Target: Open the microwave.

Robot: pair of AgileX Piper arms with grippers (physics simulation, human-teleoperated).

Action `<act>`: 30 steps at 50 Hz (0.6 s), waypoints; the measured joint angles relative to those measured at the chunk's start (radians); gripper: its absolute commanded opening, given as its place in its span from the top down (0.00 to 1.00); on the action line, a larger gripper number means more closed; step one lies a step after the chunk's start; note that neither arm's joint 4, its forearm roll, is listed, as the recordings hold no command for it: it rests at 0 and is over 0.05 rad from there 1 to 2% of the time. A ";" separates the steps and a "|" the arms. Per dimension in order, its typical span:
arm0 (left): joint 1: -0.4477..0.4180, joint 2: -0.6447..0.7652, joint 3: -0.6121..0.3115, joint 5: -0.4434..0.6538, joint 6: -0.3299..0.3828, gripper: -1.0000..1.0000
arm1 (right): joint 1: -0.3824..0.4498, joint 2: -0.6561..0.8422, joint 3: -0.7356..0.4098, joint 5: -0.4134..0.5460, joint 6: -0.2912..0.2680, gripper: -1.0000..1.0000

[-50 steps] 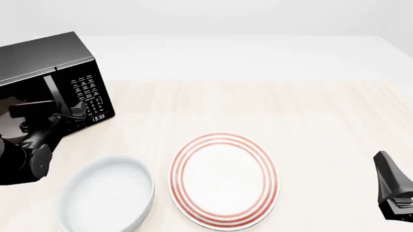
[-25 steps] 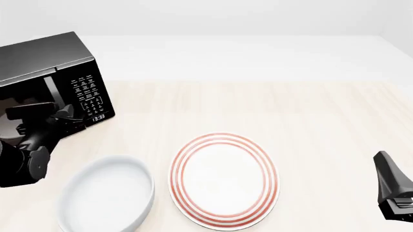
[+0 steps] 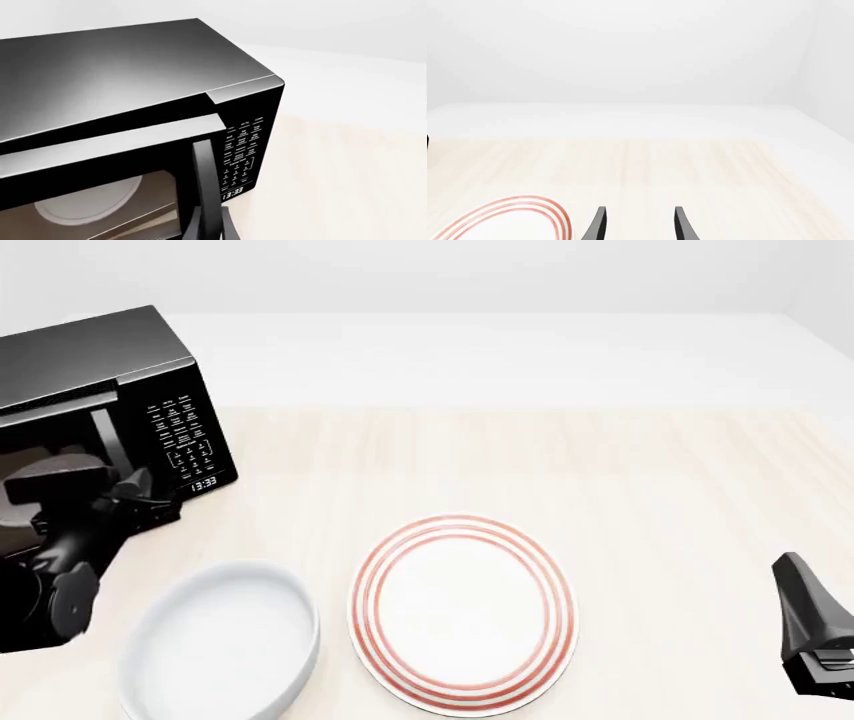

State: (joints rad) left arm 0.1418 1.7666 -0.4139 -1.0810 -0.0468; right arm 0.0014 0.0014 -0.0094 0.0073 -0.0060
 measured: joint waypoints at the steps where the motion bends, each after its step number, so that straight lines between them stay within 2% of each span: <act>1: -0.002 -0.002 0.004 -0.001 0.000 1.00 | 0.000 0.000 0.000 0.000 0.000 0.00; 30: -0.036 -0.059 0.102 -0.040 0.005 1.00 | 0.000 0.000 0.000 0.000 0.000 0.00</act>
State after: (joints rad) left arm 0.1060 1.7078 -0.3118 -1.1207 -0.0420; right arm 0.0015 0.0014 -0.0094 0.0073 -0.0060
